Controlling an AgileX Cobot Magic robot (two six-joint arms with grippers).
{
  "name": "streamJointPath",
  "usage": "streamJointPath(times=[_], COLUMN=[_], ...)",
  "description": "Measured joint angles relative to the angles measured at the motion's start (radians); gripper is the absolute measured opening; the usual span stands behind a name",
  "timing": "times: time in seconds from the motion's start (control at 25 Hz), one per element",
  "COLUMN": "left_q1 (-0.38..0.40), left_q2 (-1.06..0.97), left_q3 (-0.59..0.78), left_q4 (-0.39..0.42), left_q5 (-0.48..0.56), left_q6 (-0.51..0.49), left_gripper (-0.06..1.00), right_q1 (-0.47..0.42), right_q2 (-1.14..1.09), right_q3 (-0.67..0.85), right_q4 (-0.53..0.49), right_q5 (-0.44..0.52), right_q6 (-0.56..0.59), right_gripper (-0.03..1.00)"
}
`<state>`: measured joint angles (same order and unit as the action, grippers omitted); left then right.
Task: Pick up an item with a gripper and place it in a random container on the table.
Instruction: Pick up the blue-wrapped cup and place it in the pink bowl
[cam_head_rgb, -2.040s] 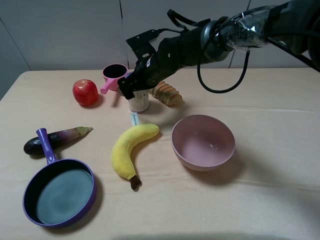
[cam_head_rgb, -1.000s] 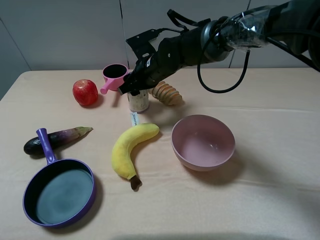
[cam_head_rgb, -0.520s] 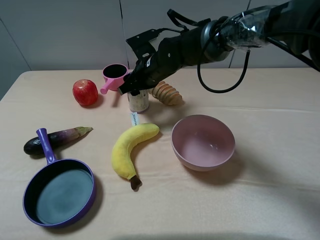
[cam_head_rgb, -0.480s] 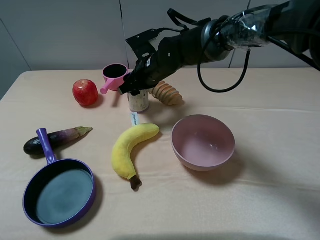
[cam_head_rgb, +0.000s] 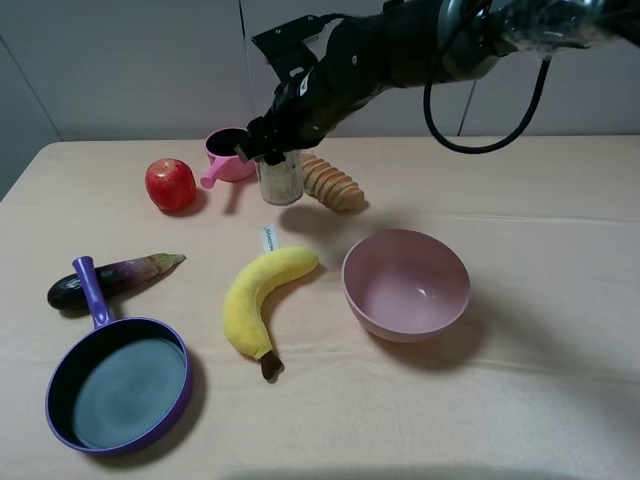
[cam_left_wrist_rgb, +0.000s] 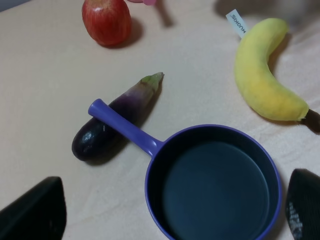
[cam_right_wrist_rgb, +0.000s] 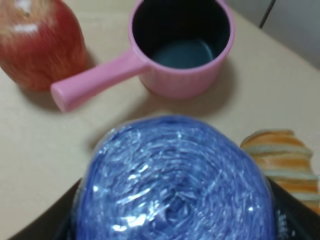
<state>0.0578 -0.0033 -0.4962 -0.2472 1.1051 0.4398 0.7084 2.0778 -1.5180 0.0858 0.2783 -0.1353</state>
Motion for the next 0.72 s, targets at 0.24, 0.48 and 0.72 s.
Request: streamJointPath(times=[0.24, 0.48, 0.72], left_q1=[0.0, 0.0, 0.0], left_q2=[0.0, 0.0, 0.0], left_q3=[0.0, 0.0, 0.0], left_q4=[0.0, 0.0, 0.0], left_q5=[0.0, 0.0, 0.0], left_q6=[0.0, 0.0, 0.0], left_gripper=[0.88, 0.88, 0.88], right_q1=[0.0, 0.0, 0.0], right_q2=[-0.117, -0.245, -0.383], right_q3=[0.127, 0.276, 0.411], right_q4=[0.0, 0.0, -0.001], right_q5=[-0.036, -0.049, -0.051], right_q6=[0.0, 0.0, 0.0], right_gripper=[0.45, 0.45, 0.45])
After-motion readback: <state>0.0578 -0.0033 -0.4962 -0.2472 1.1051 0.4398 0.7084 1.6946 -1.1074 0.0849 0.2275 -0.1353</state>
